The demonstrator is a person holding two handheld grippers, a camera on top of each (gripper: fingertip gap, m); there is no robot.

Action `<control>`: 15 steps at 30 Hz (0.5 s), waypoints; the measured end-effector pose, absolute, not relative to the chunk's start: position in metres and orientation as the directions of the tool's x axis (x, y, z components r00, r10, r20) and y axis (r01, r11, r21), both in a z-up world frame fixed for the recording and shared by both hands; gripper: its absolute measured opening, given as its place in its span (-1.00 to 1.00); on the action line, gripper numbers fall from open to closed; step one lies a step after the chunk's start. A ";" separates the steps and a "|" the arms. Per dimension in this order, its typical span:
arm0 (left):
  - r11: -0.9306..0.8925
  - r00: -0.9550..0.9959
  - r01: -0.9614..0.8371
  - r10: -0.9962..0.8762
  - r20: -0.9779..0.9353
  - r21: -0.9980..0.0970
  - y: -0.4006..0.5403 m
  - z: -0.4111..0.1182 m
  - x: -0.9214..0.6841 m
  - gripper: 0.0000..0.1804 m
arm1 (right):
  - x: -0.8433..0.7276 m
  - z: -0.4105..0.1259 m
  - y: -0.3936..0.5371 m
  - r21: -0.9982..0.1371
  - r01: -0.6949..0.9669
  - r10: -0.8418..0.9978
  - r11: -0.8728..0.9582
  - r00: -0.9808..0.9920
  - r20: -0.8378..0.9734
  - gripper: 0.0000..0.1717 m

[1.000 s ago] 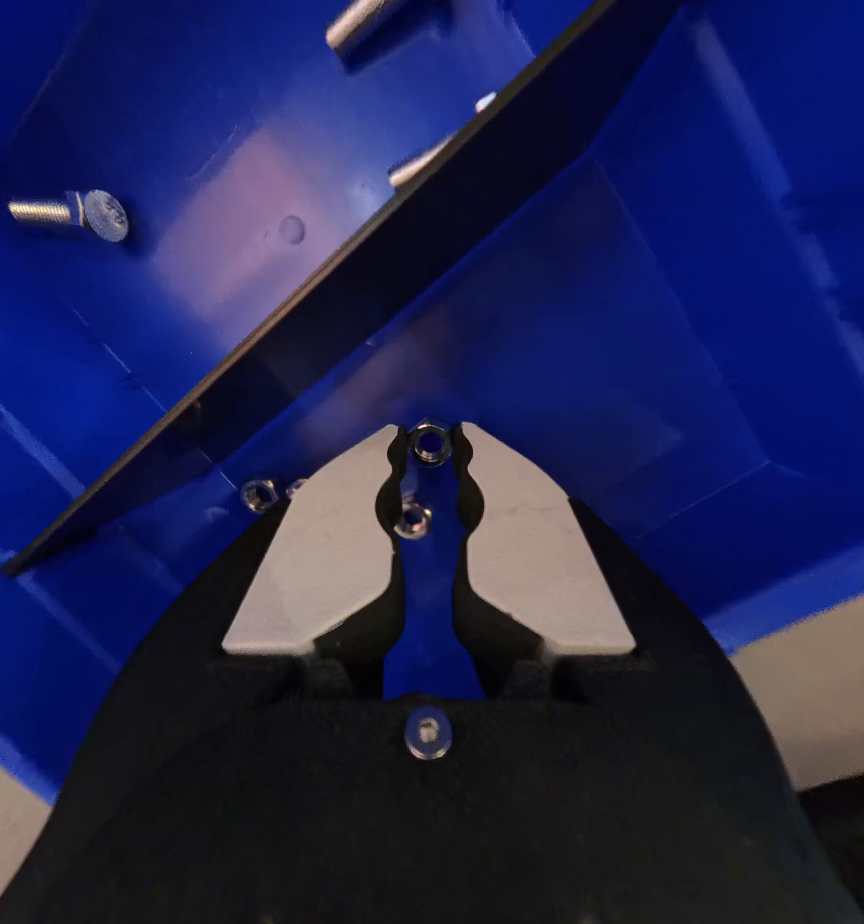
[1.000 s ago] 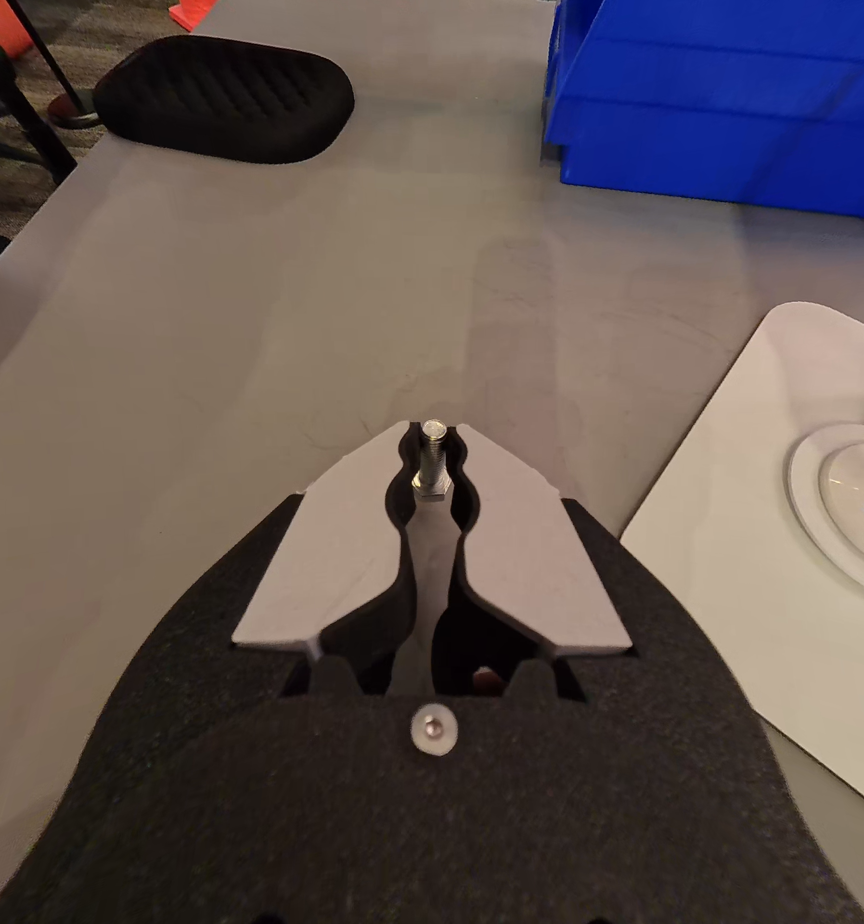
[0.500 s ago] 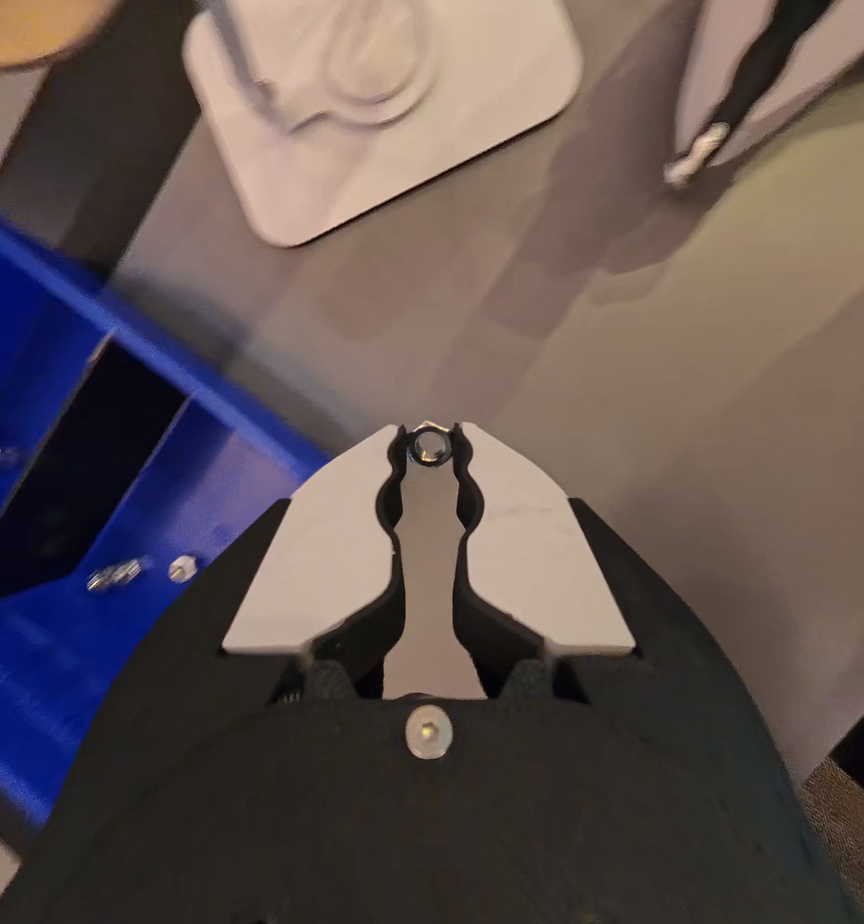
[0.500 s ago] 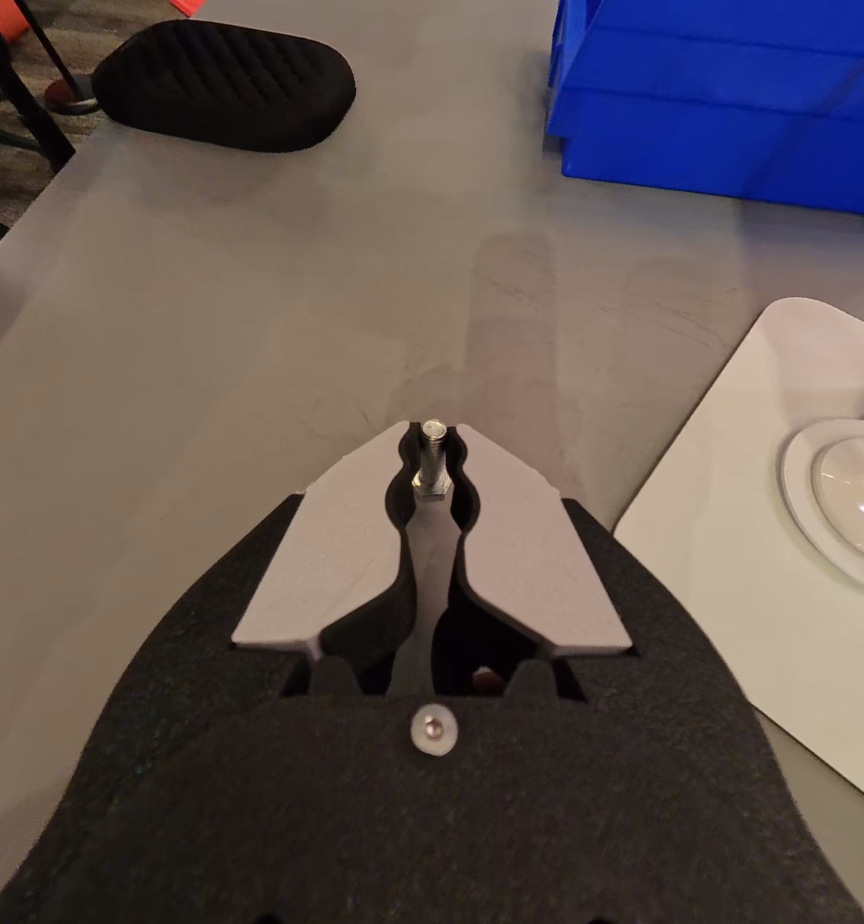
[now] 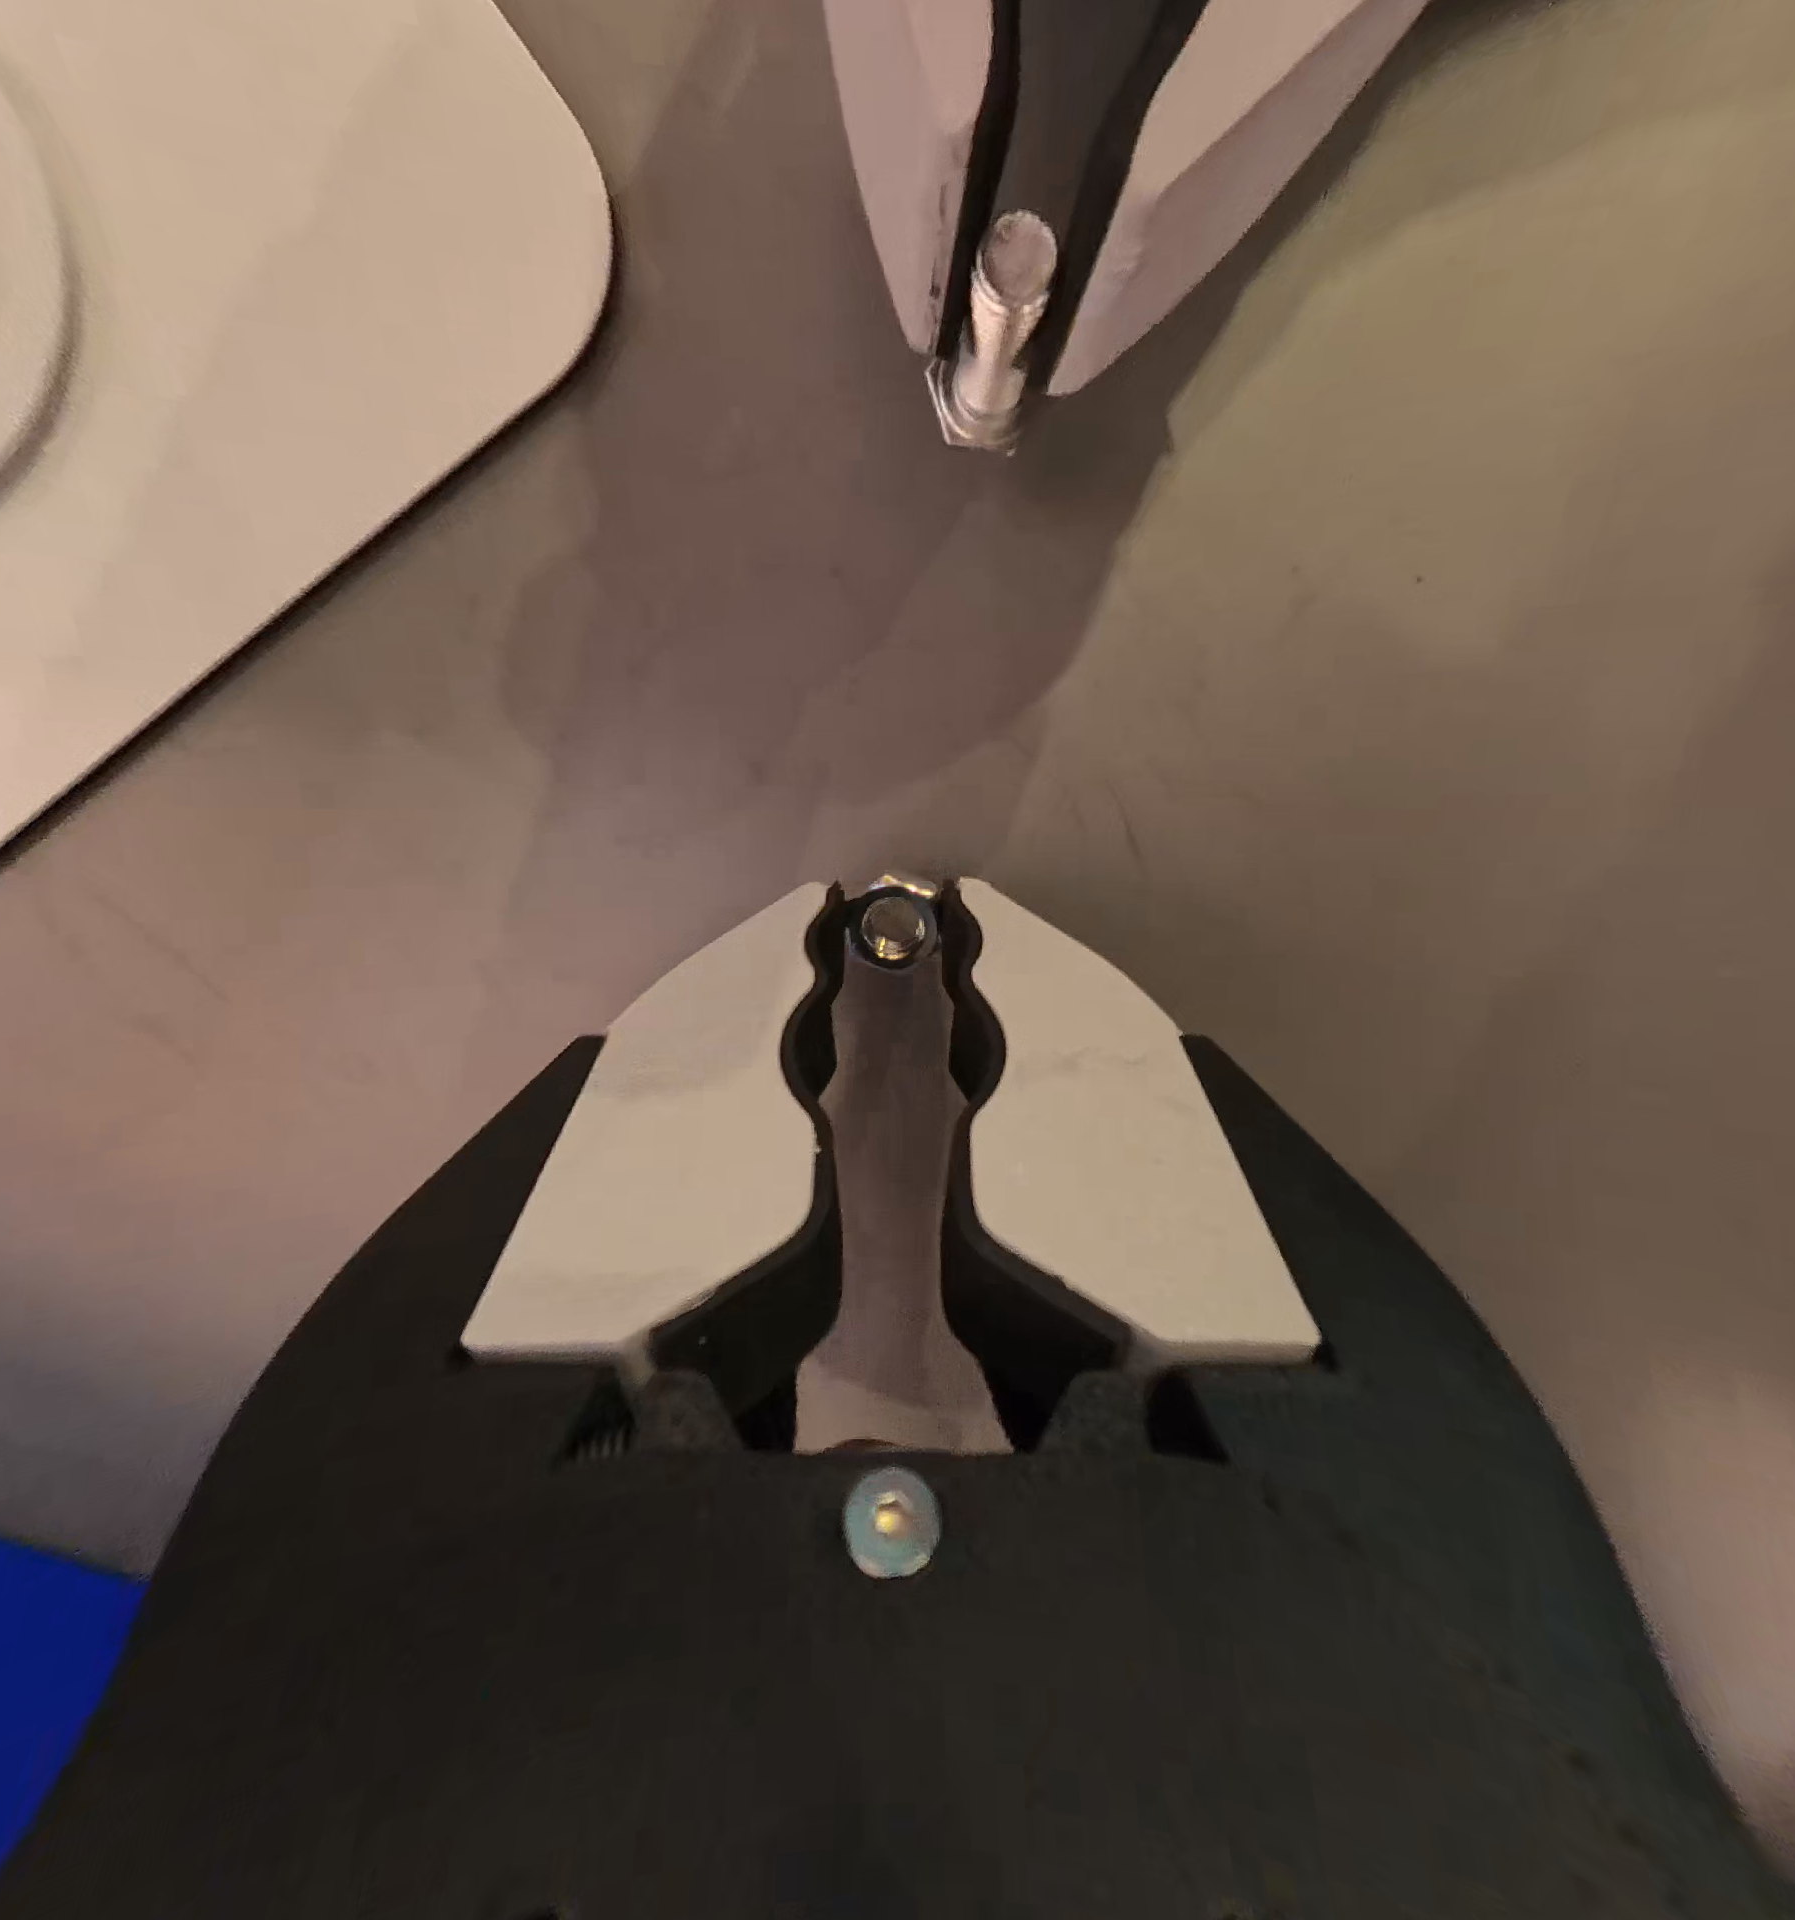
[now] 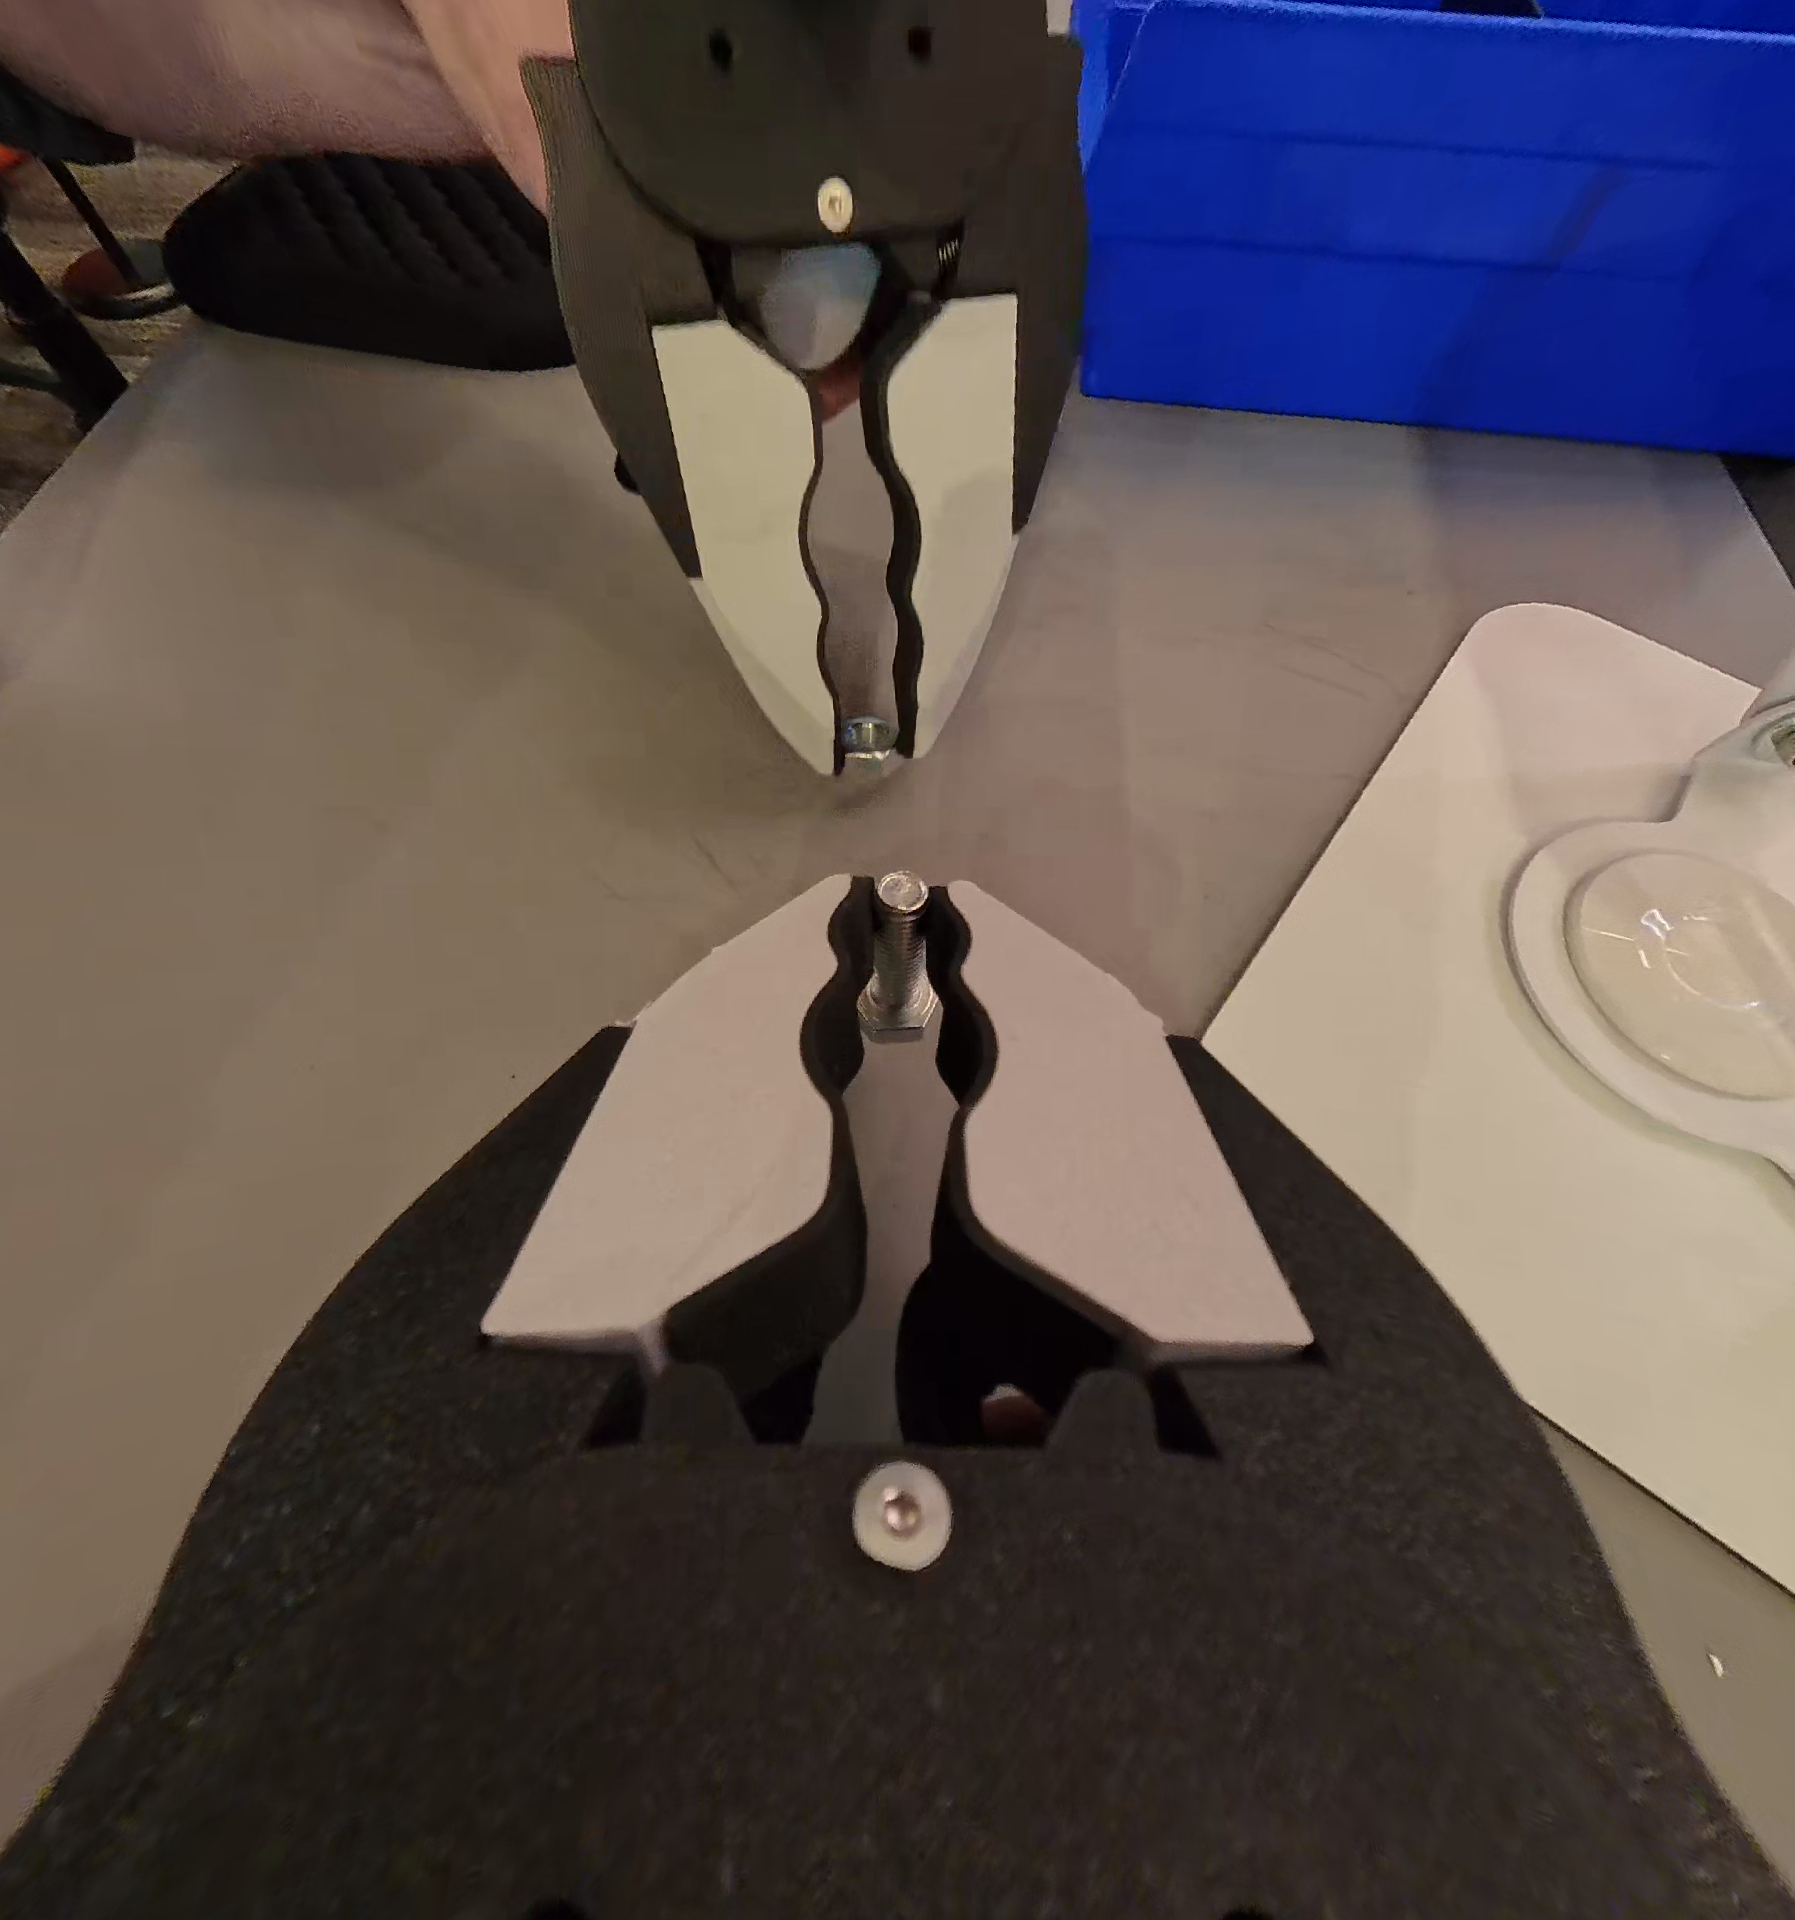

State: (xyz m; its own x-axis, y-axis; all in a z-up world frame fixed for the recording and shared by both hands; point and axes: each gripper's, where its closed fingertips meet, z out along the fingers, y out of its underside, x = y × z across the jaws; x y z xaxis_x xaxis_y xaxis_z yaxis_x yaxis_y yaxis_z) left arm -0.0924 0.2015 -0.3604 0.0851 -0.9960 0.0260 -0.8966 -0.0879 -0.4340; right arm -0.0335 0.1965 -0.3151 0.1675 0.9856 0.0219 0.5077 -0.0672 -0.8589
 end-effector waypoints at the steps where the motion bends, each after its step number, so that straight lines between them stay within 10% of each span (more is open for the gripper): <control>1: -0.084 0.084 -0.899 -0.996 0.019 -0.430 0.202 -0.363 -0.092 -0.82 | -0.034 -0.316 0.196 -0.858 0.509 0.986 -0.065 0.165 0.023 -0.89; 15: -0.112 0.144 -0.774 -0.990 0.000 -0.624 0.204 -0.342 -0.072 -0.48 | -0.040 -0.291 0.195 -0.920 0.381 0.986 -0.091 0.165 -0.029 -0.89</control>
State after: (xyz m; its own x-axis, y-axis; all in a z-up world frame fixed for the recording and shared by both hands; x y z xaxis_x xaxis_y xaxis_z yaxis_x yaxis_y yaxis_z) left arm -0.0723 0.2038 -0.3415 0.1439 -0.9896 -0.0005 -0.7736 -0.1122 -0.6237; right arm -0.0397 0.1951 -0.2907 0.1649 0.9859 -0.0291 0.3811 -0.0909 -0.9201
